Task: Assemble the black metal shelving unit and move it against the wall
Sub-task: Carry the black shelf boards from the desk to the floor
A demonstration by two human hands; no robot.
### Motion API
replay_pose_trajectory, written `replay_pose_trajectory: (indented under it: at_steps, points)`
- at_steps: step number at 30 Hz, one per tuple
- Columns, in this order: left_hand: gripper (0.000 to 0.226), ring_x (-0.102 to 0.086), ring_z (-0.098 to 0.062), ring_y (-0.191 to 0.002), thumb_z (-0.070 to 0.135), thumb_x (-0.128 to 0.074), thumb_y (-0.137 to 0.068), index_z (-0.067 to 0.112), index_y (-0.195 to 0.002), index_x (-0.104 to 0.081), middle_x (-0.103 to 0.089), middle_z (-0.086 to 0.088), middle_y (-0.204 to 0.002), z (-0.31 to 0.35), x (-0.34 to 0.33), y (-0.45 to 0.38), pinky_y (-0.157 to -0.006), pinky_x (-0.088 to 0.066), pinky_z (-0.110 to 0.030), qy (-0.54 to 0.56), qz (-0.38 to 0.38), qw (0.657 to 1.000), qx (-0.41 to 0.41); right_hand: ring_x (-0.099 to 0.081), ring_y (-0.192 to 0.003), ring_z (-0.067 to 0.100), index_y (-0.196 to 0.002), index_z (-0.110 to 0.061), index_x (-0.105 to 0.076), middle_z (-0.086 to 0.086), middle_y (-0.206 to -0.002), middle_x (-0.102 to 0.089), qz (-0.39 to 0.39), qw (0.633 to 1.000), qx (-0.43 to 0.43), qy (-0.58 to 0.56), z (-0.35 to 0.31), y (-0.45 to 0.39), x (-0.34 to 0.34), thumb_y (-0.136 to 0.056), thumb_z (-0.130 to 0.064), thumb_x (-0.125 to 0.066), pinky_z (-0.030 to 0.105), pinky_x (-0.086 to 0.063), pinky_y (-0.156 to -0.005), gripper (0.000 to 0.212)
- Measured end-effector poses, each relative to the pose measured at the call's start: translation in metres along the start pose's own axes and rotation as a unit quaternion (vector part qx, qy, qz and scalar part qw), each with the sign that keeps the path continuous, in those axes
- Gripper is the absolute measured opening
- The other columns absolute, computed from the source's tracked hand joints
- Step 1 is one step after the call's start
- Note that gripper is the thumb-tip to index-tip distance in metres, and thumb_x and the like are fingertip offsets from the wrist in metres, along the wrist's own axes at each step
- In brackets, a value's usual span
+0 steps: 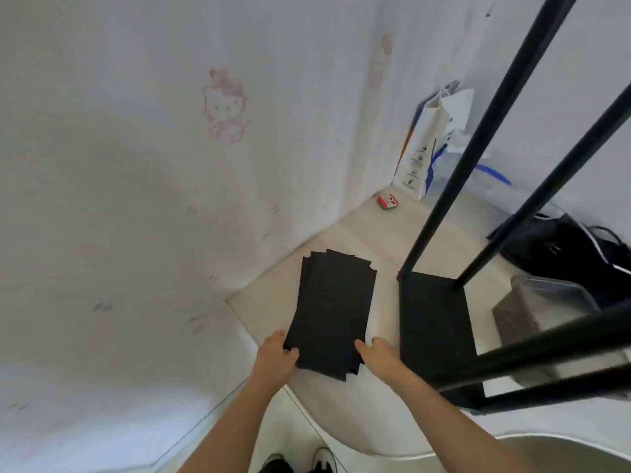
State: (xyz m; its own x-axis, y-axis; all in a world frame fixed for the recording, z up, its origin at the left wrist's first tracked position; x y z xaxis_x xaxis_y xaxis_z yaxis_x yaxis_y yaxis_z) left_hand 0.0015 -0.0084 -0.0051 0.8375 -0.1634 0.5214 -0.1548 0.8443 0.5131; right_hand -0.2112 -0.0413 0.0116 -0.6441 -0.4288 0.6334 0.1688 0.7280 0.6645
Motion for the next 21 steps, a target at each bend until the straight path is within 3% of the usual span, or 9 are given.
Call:
replay_pose_trajectory:
  at_steps: [2, 7, 10, 12, 14, 19, 21]
  points:
    - [0.042, -0.049, -0.015, -0.101, 0.022, -0.055, -0.1, 0.01, -0.14, -0.046, -0.055, -0.009, -0.135, 0.0, 0.003, -0.006, -0.087, -0.039, -0.028, 0.008, -0.018, 1.0, 0.008, -0.048, -0.096, 0.021, -0.131, -0.003, -0.051, 0.008, -0.111, -0.054, -0.014, 1.0, -0.015, -0.011, -0.003, -0.005, -0.005, -0.104, -0.041, -0.042, 0.033, -0.04, -0.093, 0.048]
    - [0.036, -0.056, -0.016, -0.105, 0.018, -0.056, -0.099, 0.011, -0.134, -0.051, -0.059, -0.003, -0.123, 0.002, 0.008, -0.02, -0.087, -0.042, -0.026, 0.032, -0.099, 0.994, 0.032, -0.054, -0.122, 0.029, -0.141, -0.004, -0.045, 0.013, -0.135, -0.055, -0.027, 0.995, -0.066, -0.072, -0.007, -0.014, -0.016, -0.1, -0.041, -0.052, 0.036, -0.041, -0.107, 0.055]
    - [0.012, -0.062, -0.011, -0.094, 0.015, -0.055, -0.099, 0.024, -0.105, -0.06, -0.064, 0.002, -0.107, 0.001, 0.014, -0.028, -0.069, -0.047, -0.016, 0.092, -0.145, 0.983, 0.071, -0.058, -0.115, 0.029, -0.136, -0.002, -0.051, 0.014, -0.128, -0.06, -0.026, 0.989, -0.077, -0.122, -0.005, -0.016, -0.021, -0.097, -0.038, -0.059, 0.038, -0.046, -0.104, 0.054]
    - [0.016, -0.06, -0.008, -0.085, 0.015, -0.057, -0.1, 0.029, -0.092, -0.054, -0.061, 0.008, -0.096, 0.002, 0.015, -0.032, -0.058, -0.044, -0.013, 0.129, -0.155, 0.975, 0.094, -0.061, -0.108, 0.027, -0.134, -0.002, -0.052, 0.012, -0.123, -0.061, -0.022, 0.984, -0.082, -0.156, -0.006, -0.015, -0.024, -0.096, -0.036, -0.062, 0.036, -0.051, -0.095, 0.052]
    - [0.006, -0.06, -0.011, -0.084, 0.014, -0.058, -0.1, 0.019, -0.102, -0.058, -0.061, 0.004, -0.096, 0.004, 0.015, -0.036, -0.057, -0.046, -0.014, 0.147, -0.151, 0.972, 0.109, -0.062, -0.104, 0.025, -0.133, -0.003, -0.051, 0.012, -0.122, -0.06, -0.017, 0.979, -0.095, -0.18, -0.007, -0.014, -0.027, -0.094, -0.037, -0.064, 0.034, -0.053, -0.089, 0.053]
    - [0.034, -0.061, -0.025, -0.101, 0.012, -0.062, -0.097, 0.001, -0.128, -0.053, -0.063, -0.017, -0.122, 0.005, 0.018, -0.042, -0.066, -0.049, -0.02, 0.148, -0.148, 0.969, 0.128, -0.059, -0.112, 0.031, -0.133, -0.002, -0.046, 0.017, -0.129, -0.056, 0.001, 0.968, -0.112, -0.226, -0.008, -0.011, -0.035, -0.094, -0.037, -0.065, 0.044, -0.052, -0.098, 0.056]
    - [0.037, -0.061, -0.026, -0.1, 0.013, -0.063, -0.097, 0.0, -0.13, -0.052, -0.063, -0.017, -0.119, 0.004, 0.022, -0.044, -0.073, -0.051, -0.026, 0.164, -0.14, 0.967, 0.134, -0.059, -0.112, 0.03, -0.13, -0.003, -0.045, 0.016, -0.126, -0.056, 0.006, 0.963, -0.113, -0.245, -0.009, -0.007, -0.037, -0.094, -0.035, -0.064, 0.043, -0.051, -0.098, 0.052]
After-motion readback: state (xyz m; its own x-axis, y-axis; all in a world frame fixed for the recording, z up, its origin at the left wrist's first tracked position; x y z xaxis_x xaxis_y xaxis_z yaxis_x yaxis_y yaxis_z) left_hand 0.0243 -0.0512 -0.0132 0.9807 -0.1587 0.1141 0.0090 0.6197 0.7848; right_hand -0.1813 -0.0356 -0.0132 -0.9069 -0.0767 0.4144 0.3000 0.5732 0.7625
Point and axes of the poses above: each hand's wrist, its own y-axis away from the middle knuckle, its own x-axis out of the back of the hand, z = x × y, the point moved 1 cm from there along -y, towards the middle knuckle
